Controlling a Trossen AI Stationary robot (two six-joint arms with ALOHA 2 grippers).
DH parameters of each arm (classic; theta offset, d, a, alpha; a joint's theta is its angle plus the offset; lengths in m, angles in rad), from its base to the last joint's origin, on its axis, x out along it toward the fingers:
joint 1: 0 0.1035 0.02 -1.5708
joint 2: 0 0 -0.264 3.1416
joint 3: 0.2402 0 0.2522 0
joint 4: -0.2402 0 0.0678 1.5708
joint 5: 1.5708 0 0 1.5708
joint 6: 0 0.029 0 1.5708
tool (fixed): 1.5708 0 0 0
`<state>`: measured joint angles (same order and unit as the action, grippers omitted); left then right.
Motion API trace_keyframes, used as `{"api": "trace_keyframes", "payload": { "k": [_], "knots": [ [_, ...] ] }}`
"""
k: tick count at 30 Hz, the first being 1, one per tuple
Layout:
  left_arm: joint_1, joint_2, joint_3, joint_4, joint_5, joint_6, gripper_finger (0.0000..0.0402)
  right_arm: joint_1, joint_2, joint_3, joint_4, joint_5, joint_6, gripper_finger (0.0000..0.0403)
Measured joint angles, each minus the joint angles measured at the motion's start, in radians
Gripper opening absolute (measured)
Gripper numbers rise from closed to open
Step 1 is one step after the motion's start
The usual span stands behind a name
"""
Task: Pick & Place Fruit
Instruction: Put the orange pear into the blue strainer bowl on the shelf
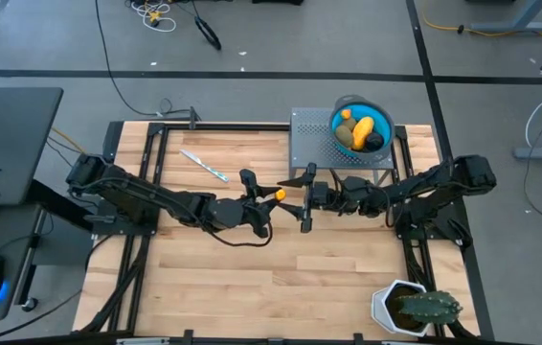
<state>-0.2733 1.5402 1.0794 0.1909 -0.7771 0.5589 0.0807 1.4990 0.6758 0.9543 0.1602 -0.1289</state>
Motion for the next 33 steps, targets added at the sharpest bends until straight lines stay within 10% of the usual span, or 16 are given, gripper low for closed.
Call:
{"api": "trace_keyframes", "payload": {
  "k": [15, 33],
  "knots": [
    [-0.069, 0.0, 0.0, 0.008, -0.097, 0.667, 0.0123, 0.0, 0.001, 0.0, 0.025, -0.037, 0.093, 0.0268],
    [-0.076, 0.0, 0.0, 0.102, -0.069, 0.837, 0.0123, -0.003, 0.0, 0.0, 0.039, -0.111, 0.151, 0.0267]
  ]
}}
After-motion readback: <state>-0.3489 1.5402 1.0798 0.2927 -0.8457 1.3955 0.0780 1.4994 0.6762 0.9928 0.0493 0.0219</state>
